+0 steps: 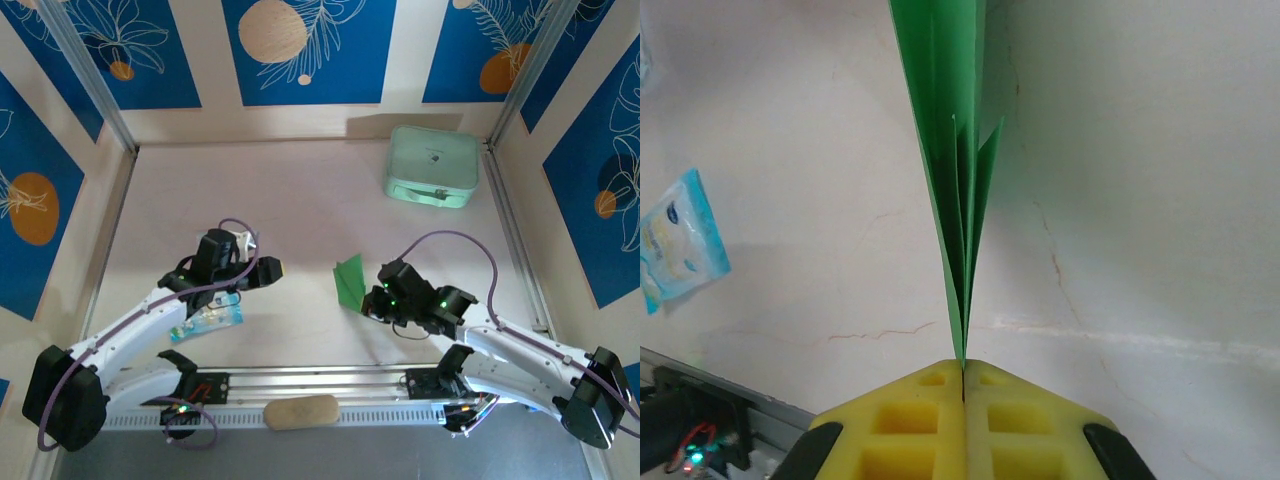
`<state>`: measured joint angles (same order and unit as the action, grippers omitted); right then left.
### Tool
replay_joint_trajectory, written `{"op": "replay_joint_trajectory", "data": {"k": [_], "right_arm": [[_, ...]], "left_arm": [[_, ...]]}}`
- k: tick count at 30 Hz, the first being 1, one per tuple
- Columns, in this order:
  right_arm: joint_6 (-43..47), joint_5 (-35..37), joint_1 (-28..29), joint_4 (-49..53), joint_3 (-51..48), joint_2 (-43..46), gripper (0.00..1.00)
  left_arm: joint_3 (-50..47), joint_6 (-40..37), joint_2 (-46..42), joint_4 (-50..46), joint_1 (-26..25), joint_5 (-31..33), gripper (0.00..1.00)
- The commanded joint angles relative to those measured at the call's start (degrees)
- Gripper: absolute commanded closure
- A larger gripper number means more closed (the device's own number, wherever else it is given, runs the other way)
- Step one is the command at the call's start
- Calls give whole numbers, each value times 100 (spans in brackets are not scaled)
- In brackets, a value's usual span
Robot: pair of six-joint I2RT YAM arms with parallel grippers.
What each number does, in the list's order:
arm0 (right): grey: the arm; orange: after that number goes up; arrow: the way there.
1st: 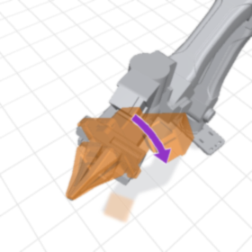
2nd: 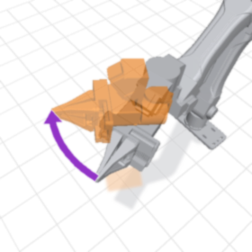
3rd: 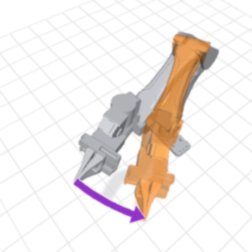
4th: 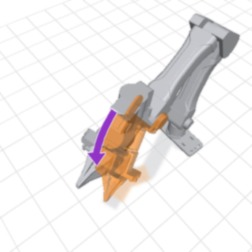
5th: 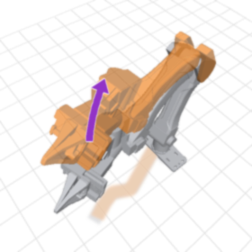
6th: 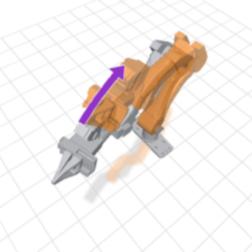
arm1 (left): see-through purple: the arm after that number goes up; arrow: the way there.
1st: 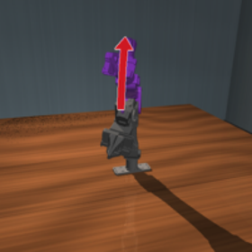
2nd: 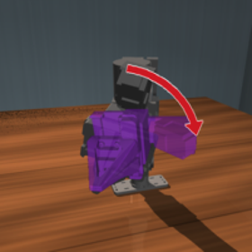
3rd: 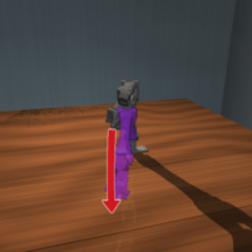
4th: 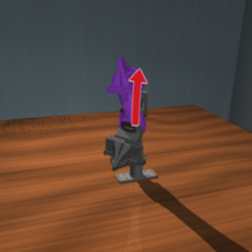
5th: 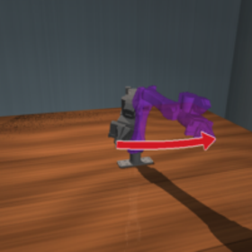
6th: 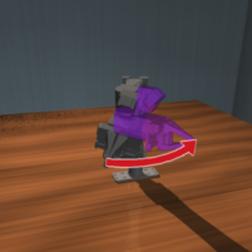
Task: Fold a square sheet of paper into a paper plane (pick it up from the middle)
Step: Turn over the paper at the center of the table.
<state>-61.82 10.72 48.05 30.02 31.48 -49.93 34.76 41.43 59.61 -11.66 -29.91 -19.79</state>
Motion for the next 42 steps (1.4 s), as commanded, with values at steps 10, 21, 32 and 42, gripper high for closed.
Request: {"op": "replay_joint_trajectory", "data": {"k": [10, 21, 32, 42], "right_arm": [[1357, 1509, 95, 1890, 1254, -506, 97], [1244, 3891, 679, 3714, 2757, -2210, 97], [1795, 3860, 1232, 3077, 2845, -3444, 95], [2144, 2727, 1755, 1977, 3162, -4527, 83]], "left_arm": [[259, -452, 15, -712, 63, 733, 53], [330, -234, -294, -982, 244, 1685, 50], [164, -346, -1087, -1799, 441, 2358, 45], [-10, -485, -1582, -1973, 496, 2581, 41]]}}
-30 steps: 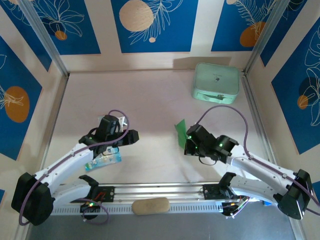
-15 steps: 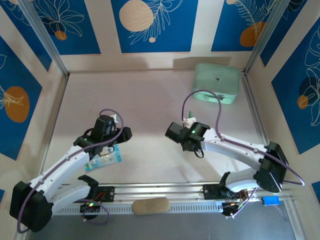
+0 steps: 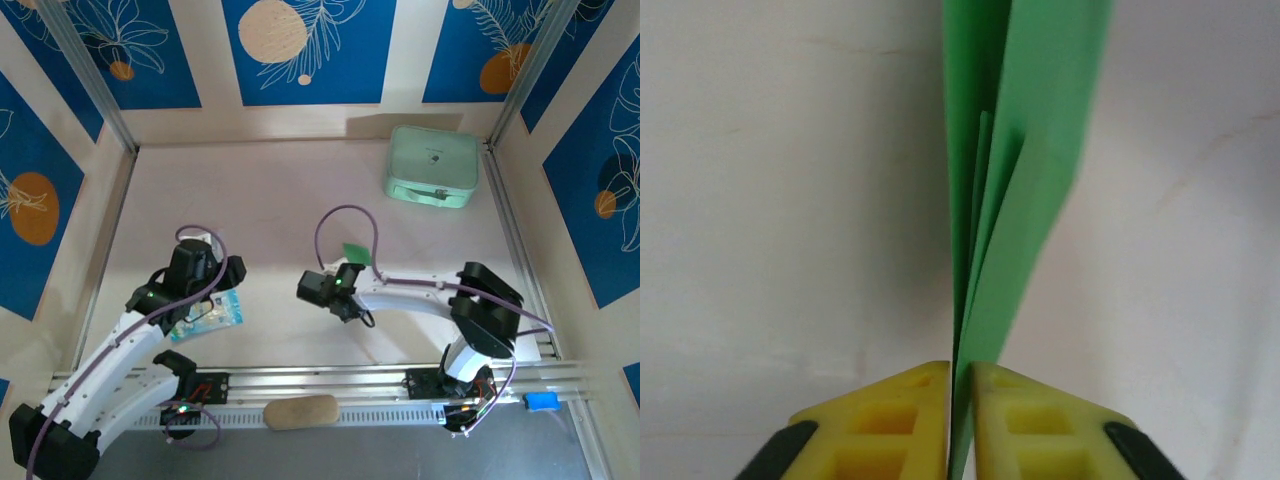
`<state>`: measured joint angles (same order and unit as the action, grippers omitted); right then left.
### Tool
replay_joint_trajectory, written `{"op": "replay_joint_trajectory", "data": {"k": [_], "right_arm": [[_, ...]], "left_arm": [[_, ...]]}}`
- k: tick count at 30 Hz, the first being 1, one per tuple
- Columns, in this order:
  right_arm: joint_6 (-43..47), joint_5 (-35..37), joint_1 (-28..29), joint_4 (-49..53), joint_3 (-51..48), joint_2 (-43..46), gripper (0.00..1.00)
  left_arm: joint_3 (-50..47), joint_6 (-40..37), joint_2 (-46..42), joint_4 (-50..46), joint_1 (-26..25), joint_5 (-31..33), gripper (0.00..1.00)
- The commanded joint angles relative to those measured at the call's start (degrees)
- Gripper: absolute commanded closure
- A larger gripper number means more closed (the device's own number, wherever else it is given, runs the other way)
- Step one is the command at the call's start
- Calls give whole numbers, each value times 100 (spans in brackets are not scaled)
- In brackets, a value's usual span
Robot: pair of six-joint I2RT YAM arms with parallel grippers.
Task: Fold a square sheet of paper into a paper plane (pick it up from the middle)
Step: Turn over the paper at the center of the table.
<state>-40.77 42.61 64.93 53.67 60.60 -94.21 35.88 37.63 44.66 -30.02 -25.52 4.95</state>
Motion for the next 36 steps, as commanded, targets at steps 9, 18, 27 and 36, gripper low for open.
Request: {"op": "replay_joint_trajectory", "data": {"k": [9, 18, 27, 36], "right_arm": [[-285, -2347, -350, -2203, -362, 940, 60], [-655, -5034, -2759, -4517, -2793, 2479, 84], [-302, -5894, -3355, -4817, -2883, 1706, 87], [-731, -5822, -3186, -5198, -2887, 862, 87]], "left_arm": [[-148, 36, 58, -99, 56, -789, 38], [-987, 1069, 231, 2048, -4, -2598, 74], [-1566, 1840, 153, 2809, -502, -2511, 72], [-1595, 2012, 205, 3156, -636, -2393, 72]]}}
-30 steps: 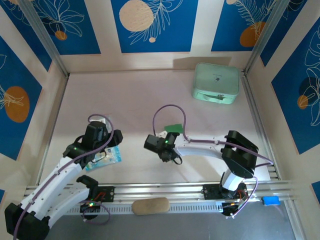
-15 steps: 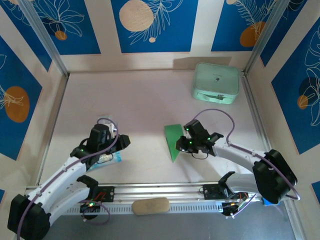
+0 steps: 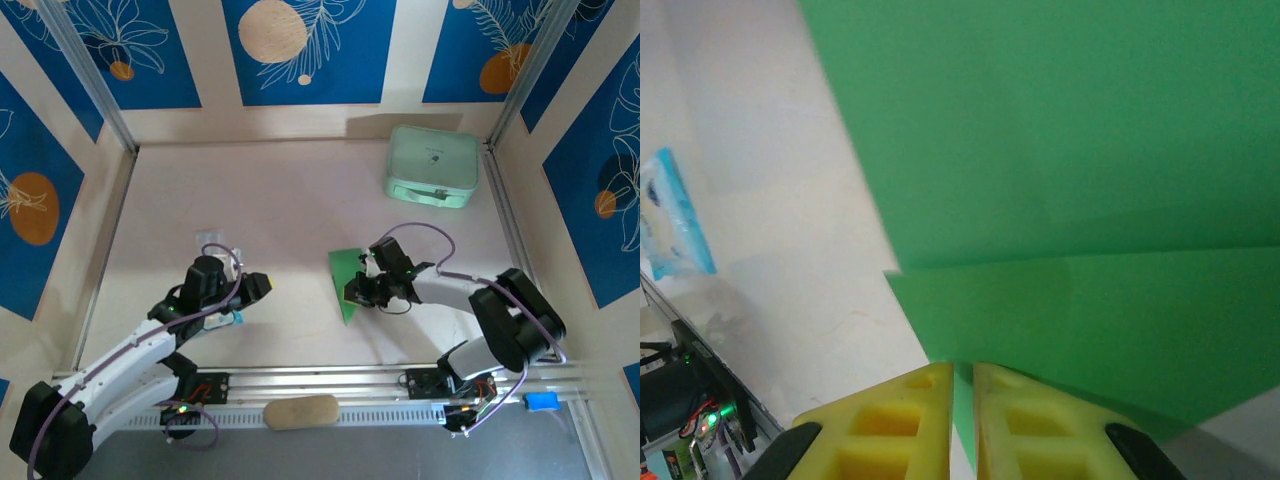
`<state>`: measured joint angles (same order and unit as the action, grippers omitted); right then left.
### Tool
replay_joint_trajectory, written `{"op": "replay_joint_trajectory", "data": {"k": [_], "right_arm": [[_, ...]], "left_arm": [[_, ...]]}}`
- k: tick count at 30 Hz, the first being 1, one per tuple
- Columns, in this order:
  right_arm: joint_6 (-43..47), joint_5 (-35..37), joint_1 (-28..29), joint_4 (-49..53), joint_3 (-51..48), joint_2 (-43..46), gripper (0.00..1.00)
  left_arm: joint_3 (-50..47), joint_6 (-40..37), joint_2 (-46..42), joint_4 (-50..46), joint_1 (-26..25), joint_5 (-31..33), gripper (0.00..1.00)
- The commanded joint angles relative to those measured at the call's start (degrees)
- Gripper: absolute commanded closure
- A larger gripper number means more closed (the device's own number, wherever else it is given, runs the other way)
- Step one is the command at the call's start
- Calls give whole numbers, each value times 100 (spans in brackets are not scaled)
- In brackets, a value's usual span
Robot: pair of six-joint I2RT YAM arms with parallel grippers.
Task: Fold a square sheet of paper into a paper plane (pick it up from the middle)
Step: Turn over the paper at the center of the table, then fold the wing for the fifth time at the center of the table.
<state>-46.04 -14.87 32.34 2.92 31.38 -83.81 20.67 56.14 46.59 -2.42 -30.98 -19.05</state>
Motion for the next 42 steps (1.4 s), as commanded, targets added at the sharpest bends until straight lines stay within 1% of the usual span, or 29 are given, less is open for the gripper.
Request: {"op": "replay_joint_trajectory", "data": {"k": [1, 4, 6, 7, 8, 10, 11, 12, 14, 16, 19, 21, 22, 24, 26, 29, 31, 33, 36, 40, 42], "right_arm": [[-281, -13, 120, -154, 21, -241, 87], [-669, 274, 366, -134, 87, -425, 88], [-1108, 520, 543, -175, 84, -533, 88], [-1425, 633, 609, -245, 38, -561, 88], [-1991, 745, 682, -347, -37, -580, 88], [-2995, 817, 902, -918, -258, -576, 92], [-3498, 942, 1118, -1229, -342, -567, 93], [-3890, 1105, 1348, -1482, -351, -543, 92], [-4149, 1369, 1646, -1630, -247, -408, 88], [-3884, 1457, 1715, -1458, -106, -78, 84], [-3090, 1696, 1540, -364, 87, 649, 79], [-2508, 1830, 1267, 287, 64, 1085, 77], [-2321, 1718, 1083, 456, 18, 1202, 76], [-1878, 1187, 543, 570, -122, 1391, 76], [-1580, 867, 178, 656, -211, 1482, 76], [-1238, 483, -138, 739, -250, 1450, 75], [-1108, 322, -233, 745, -272, 1398, 75], [-1033, 194, -293, 722, -296, 1312, 74], [-922, -60, -329, 512, -339, 1148, 72], [-767, -96, -333, 632, -214, 908, 68], [-702, -78, -338, 674, -172, 760, 67]], "left_arm": [[-59, 154, 82, 490, -117, -8, 72], [112, 66, 455, 703, -205, -114, 73], [258, 13, 793, 927, -303, -169, 73], [315, 11, 943, 1037, -362, -147, 73], [385, 27, 1117, 1159, -442, -101, 74], [530, 119, 1458, 1375, -604, 14, 75], [615, 140, 1659, 1516, -689, 54, 76], [731, 158, 1875, 1599, -762, 104, 77], [946, 168, 2272, 1697, -867, 162, 78], [1144, 215, 2612, 1771, -897, 140, 82], [1324, 231, 2997, 1996, -970, 70, 83], [1465, 231, 3250, 2039, -1012, 25, 84], [1525, 231, 3371, 2055, -1036, -16, 84], [1657, 251, 3706, 2207, -1128, -136, 86], [1774, 307, 4034, 2376, -1209, -283, 88], [1845, 454, 4447, 2700, -1291, -388, 88], [1875, 538, 4687, 2925, -1335, -461, 88], [1946, 536, 4900, 2850, -1339, -425, 89], [1944, 547, 5082, 2512, -1314, -149, 91], [1773, 594, 5276, 2500, -1277, 70, 92], [1686, 644, 5434, 2663, -1253, -3, 93]]}}
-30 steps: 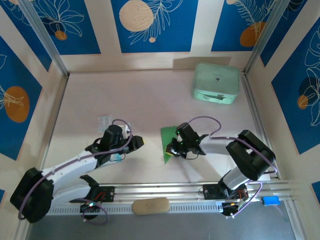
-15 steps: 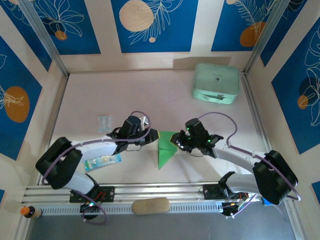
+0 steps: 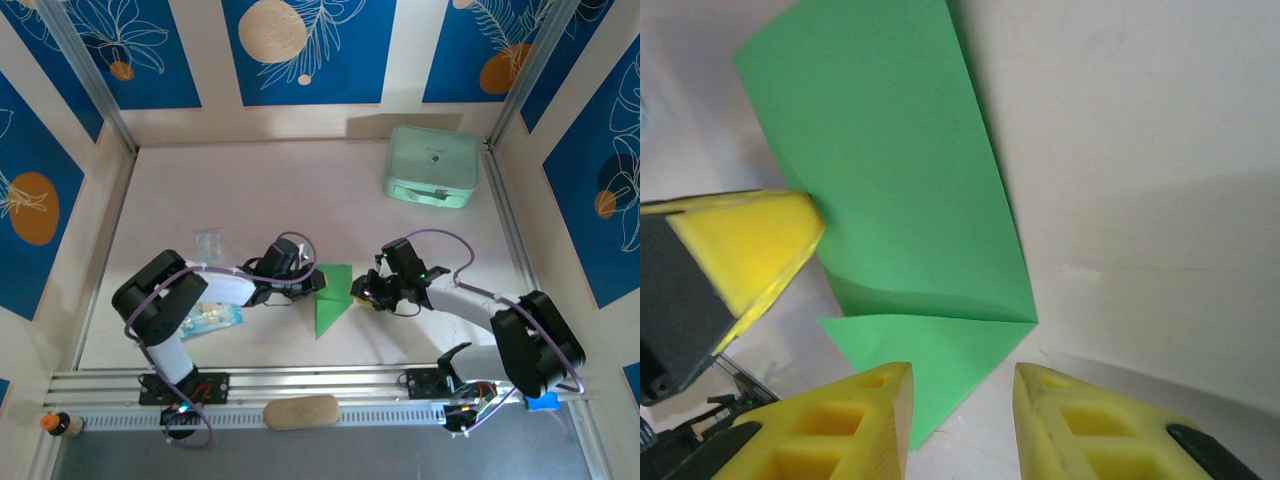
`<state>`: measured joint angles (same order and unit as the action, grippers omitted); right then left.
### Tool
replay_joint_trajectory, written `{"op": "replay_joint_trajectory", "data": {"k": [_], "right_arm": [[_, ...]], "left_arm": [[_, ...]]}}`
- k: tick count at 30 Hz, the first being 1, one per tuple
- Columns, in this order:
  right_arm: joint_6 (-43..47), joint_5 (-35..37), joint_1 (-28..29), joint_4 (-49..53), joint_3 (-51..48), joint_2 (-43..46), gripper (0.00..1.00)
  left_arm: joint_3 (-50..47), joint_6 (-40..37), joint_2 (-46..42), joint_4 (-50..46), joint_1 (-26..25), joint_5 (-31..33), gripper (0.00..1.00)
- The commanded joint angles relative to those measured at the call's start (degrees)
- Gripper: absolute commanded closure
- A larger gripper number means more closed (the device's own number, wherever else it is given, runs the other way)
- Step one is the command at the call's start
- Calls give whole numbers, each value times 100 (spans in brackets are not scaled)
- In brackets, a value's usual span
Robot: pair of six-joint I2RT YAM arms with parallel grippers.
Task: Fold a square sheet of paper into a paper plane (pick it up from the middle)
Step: Fold the wing for the fifth time at the center of the table.
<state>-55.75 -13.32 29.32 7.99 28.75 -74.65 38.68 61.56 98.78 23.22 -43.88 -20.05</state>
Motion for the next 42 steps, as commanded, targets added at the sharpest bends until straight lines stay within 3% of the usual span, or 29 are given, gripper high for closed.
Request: {"op": "replay_joint_trajectory", "data": {"k": [1, 19, 32, 42], "right_arm": [[287, -241, -43, 183, 117, -215, 67], [742, -980, -216, -462, 652, -1149, 67], [1543, -2078, -721, -728, 1176, -2112, 68], [2267, -1753, -774, 47, 1696, -2362, 67]], "left_arm": [[-140, 129, 294, 177, 48, 79, 93], [-436, 311, 642, 862, 121, -145, 95], [-423, 322, 691, 1082, 151, -276, 95], [-492, 322, 623, 1083, 181, -297, 97]]}}
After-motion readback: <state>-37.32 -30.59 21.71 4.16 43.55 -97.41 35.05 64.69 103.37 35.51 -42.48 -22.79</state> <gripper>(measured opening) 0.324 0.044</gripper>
